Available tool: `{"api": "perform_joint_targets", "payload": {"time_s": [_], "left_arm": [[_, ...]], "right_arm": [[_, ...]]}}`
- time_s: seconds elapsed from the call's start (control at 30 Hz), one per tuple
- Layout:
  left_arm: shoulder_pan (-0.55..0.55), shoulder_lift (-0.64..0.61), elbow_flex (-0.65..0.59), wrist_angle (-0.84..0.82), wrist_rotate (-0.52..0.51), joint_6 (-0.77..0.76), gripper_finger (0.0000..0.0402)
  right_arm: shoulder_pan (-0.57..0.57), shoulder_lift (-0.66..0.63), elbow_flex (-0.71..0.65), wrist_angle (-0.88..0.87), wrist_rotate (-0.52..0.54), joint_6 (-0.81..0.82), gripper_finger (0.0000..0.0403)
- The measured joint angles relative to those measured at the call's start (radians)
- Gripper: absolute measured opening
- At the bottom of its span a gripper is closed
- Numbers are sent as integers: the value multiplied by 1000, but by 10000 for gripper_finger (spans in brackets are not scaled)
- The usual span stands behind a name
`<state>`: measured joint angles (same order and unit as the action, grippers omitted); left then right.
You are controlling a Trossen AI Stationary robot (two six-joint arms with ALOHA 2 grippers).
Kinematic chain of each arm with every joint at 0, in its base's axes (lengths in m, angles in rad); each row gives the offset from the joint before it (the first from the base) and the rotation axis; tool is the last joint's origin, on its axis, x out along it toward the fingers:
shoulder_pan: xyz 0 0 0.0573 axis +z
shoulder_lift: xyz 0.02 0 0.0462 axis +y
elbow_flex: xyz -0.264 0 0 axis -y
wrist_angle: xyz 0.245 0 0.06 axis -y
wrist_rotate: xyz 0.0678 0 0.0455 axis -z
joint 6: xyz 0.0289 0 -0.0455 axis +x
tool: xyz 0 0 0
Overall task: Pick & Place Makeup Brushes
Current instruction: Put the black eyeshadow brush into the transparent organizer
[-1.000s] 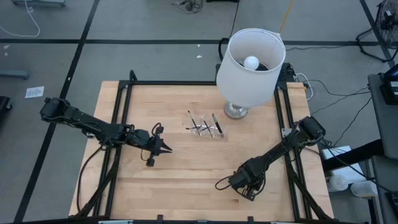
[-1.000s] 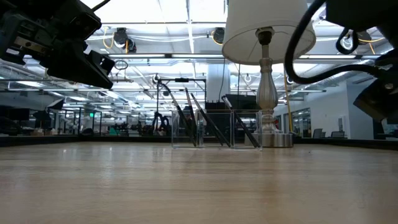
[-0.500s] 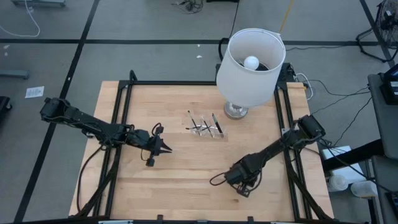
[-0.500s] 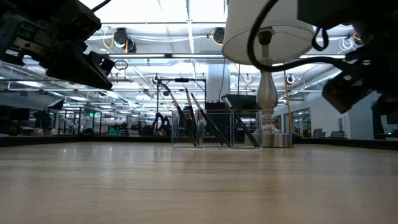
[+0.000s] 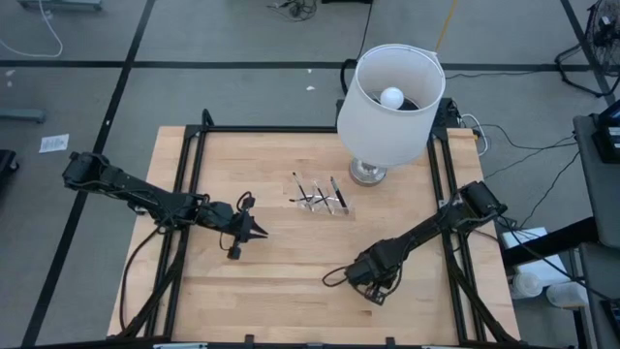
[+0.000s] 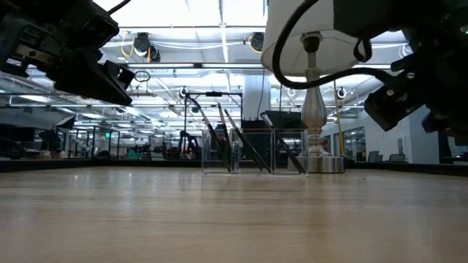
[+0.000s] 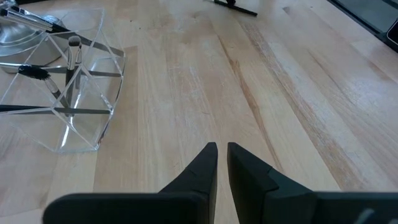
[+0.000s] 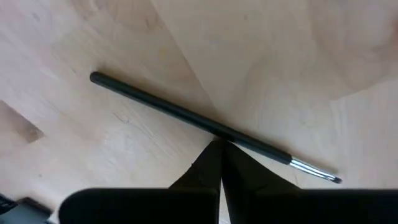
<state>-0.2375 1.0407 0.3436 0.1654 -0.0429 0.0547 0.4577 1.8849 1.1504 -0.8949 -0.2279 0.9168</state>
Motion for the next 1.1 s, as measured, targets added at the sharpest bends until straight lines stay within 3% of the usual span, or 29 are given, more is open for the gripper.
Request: {"api": "perform_joint_targets", "payload": {"time_s": [0.27, 0.5, 0.57, 0.67, 0.77, 1.0, 1.1], "left_arm": [[0, 0, 0, -10, 0, -1, 47], [-1, 0, 0, -13, 23, -4, 47], [-1, 0, 0, -13, 24, -3, 47], [-1, 0, 0, -12, 24, 0, 47], [-1, 0, 0, -6, 24, 0, 47], [-1, 0, 0, -9, 24, 14, 47], [-1, 0, 0, -15, 24, 14, 47]], "right_arm": [[60, 2, 168, -180, 100, 26, 0], [118, 2, 173, -308, 66, 98, 0], [130, 2, 172, -347, 105, 110, 0], [133, 1, 171, -398, 256, 128, 0], [99, 1, 151, -373, 403, 175, 0], [-5, 1, 83, -142, 420, 108, 0], [-17, 1, 92, -141, 504, 105, 0]]}}
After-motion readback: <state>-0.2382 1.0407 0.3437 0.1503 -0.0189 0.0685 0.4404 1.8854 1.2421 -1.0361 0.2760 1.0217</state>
